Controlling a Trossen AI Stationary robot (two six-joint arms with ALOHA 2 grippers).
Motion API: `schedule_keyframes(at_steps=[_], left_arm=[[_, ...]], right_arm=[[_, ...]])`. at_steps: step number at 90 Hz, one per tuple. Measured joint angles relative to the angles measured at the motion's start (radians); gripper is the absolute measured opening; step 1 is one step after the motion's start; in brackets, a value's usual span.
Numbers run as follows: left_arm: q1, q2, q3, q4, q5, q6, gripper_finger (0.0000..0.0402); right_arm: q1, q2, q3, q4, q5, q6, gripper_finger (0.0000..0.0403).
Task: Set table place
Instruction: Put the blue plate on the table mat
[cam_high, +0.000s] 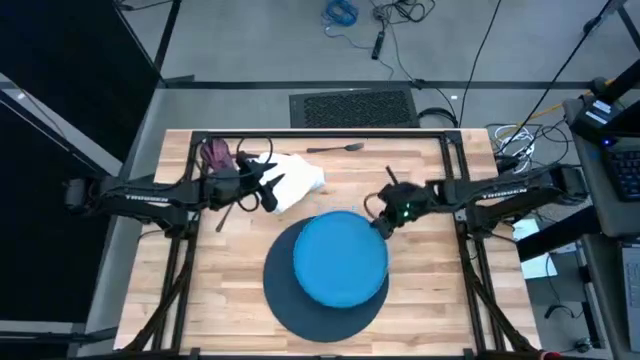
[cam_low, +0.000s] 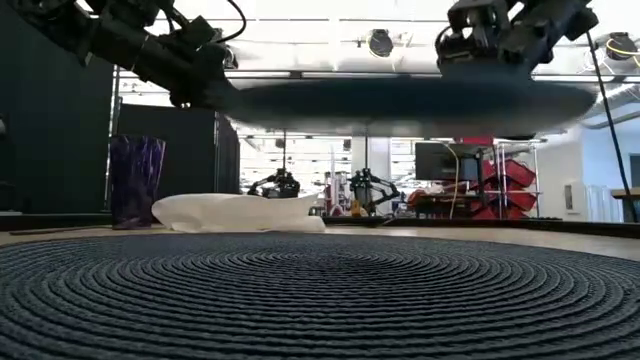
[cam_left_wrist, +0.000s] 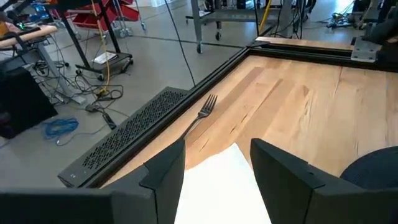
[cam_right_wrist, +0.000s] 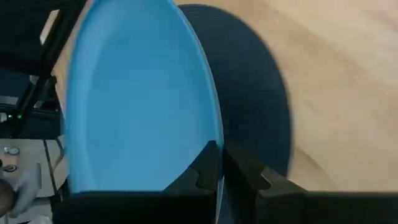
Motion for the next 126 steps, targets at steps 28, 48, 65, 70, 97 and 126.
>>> schedule_keyframes(at_steps=[28,48,65,70,97,126], left_arm=[[0.0,0.0,0.0,0.0,0.0,-0.006,0.0169],[-0.001,0.0,0.0,-0.006,0.0,-0.008,0.0169],[-0.001,0.0,0.0,-0.024,0.0,-0.009,0.0169],[-0.001,0.0,0.0,-0.024,0.0,-0.015,0.0169],[-0.001,0.0,0.0,-0.03,0.003,-0.035,0.0169],[-0.001,0.0,0.0,-0.05,0.006,-0.053,0.0169]], right_arm=[[0.164,0.172,0.0,0.158,0.098,0.109,0.0],[0.221,0.286,0.0,0.277,0.097,0.15,0.0],[0.248,0.343,0.0,0.327,0.095,0.181,0.0],[0.253,0.346,0.0,0.326,0.095,0.188,0.0],[0.258,0.347,0.0,0.308,0.1,0.188,0.0],[0.258,0.347,0.0,0.306,0.094,0.171,0.0]])
